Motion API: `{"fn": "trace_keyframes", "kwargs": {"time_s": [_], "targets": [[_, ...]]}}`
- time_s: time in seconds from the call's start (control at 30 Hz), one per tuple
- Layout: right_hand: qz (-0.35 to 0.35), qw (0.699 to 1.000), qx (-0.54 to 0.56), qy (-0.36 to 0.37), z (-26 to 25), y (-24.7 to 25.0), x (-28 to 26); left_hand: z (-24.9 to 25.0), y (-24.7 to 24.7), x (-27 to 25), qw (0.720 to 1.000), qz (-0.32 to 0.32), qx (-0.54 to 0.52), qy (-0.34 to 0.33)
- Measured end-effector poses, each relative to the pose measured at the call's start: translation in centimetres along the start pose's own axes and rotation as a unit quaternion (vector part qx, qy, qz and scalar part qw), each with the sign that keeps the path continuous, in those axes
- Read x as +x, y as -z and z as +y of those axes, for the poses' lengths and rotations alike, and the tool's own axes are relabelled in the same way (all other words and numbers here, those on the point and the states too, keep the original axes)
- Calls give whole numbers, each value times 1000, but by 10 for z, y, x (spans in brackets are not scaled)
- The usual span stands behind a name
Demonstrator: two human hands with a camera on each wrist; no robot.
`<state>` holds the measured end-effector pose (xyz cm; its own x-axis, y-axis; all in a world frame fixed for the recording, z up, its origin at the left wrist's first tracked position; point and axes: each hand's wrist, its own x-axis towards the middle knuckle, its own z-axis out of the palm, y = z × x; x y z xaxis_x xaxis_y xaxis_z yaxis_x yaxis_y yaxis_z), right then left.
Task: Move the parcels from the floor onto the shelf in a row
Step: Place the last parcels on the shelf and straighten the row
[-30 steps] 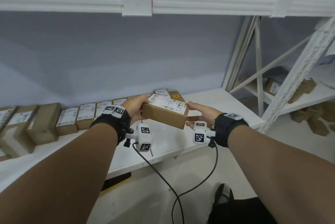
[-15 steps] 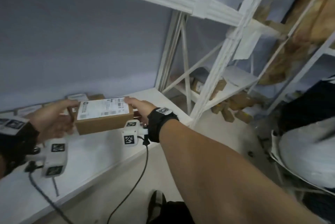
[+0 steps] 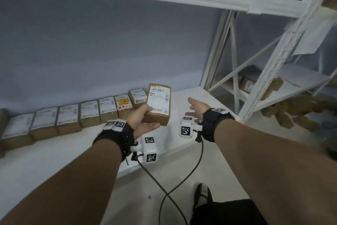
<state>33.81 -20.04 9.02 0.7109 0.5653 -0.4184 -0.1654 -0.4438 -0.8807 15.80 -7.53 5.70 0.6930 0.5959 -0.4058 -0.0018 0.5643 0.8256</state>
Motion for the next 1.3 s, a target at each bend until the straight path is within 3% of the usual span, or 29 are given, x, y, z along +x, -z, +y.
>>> {"fn": "trace_keyframes", "kwargs": {"time_s": [0.1, 0.2, 0.37, 0.67, 0.8, 0.9, 1.0, 1.13, 1.2, 1.3], "targets": [[-78, 997, 1, -12, 8, -22, 11, -9, -11, 14, 999, 12, -45, 4], [-126, 990, 51, -33, 13, -37, 29, -11, -20, 35, 1000, 28, -9, -6], [-46, 994, 103, 13, 15, -34, 88, -9, -23, 84, 973, 36, 226, -2], [122, 990, -68, 5, 16, -22, 235, 23, -2, 197, 926, 128, 355, -19], [105, 991, -82, -12, 24, -29, 293, 31, 5, 224, 897, 150, 415, 15], [87, 990, -114, 1, 25, -40, 322, 33, 10, 237, 891, 145, 429, 30], [80, 975, -206, 21, 17, -50, 324, 36, 13, 245, 886, 137, 441, 44], [93, 964, -244, 59, 8, -58, 320, 40, 20, 255, 886, 139, 441, 36], [81, 971, -221, 39, 12, -62, 326, 42, 25, 256, 885, 150, 440, 37], [59, 984, -157, 66, 24, -67, 342, 45, 34, 250, 884, 168, 435, 36]]}}
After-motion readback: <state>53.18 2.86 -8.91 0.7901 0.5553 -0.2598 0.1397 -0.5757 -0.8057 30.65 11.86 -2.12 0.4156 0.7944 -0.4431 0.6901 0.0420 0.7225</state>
